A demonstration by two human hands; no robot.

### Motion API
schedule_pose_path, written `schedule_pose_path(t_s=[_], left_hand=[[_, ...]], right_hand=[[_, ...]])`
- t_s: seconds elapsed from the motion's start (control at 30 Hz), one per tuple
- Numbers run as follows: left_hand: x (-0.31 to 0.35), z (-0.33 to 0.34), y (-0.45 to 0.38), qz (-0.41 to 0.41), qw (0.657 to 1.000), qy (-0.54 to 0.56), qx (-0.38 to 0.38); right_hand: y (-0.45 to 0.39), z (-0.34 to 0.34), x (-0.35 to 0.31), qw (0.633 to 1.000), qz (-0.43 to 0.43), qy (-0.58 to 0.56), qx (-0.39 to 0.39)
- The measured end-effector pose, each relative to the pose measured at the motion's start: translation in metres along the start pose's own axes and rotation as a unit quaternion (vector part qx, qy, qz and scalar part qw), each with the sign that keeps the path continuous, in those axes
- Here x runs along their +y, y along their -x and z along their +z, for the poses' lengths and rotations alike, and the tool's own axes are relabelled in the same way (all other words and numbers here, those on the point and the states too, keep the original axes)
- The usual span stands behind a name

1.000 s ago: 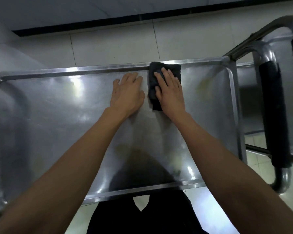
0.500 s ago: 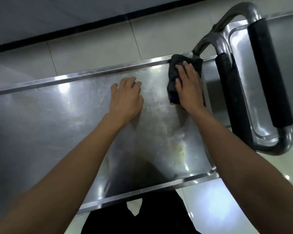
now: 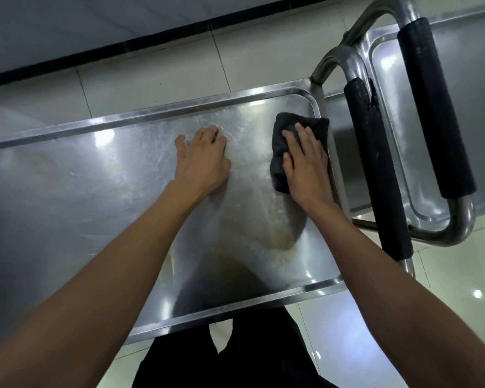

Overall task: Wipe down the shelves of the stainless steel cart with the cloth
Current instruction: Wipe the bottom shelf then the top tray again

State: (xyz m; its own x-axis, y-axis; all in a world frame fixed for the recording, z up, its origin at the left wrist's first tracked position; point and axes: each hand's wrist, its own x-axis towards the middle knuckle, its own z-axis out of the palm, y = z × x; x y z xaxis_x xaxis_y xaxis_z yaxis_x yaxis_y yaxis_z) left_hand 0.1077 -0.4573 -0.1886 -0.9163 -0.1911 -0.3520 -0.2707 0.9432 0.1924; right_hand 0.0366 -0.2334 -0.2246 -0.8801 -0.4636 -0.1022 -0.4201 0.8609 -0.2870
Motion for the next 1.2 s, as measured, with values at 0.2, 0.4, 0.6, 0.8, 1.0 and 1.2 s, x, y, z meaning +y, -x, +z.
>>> schedule_pose_path(t_s=[0.2,0.4,0.6,0.8,1.0,1.2], left_hand=[[-0.025,0.007,0.026,0.018,0.998,0.041,0.039],[-0.075,0.012,0.076,-0.034,0.997,0.043,0.052],[-0.135,0.014,0.118,-0.083,0.992,0.049,0.079],[-0.18,0.015,0.149,-0.1,0.989,0.055,0.093],[-0.205,0.021,0.166,-0.103,0.988,0.066,0.097],[-0.199,0.019,0.166,-0.082,0.988,0.077,0.103]], right_hand=[[-0.002,0.008,-0.029,1.0,-0.016,0.015,-0.009],[0.011,0.044,-0.11,0.998,-0.059,0.03,-0.017],[0.021,0.07,-0.194,0.992,-0.112,0.043,-0.042],[0.027,0.096,-0.269,0.984,-0.158,0.041,-0.067],[0.032,0.106,-0.299,0.987,-0.149,0.029,-0.06],[0.046,0.101,-0.29,0.985,-0.164,0.013,-0.055]])
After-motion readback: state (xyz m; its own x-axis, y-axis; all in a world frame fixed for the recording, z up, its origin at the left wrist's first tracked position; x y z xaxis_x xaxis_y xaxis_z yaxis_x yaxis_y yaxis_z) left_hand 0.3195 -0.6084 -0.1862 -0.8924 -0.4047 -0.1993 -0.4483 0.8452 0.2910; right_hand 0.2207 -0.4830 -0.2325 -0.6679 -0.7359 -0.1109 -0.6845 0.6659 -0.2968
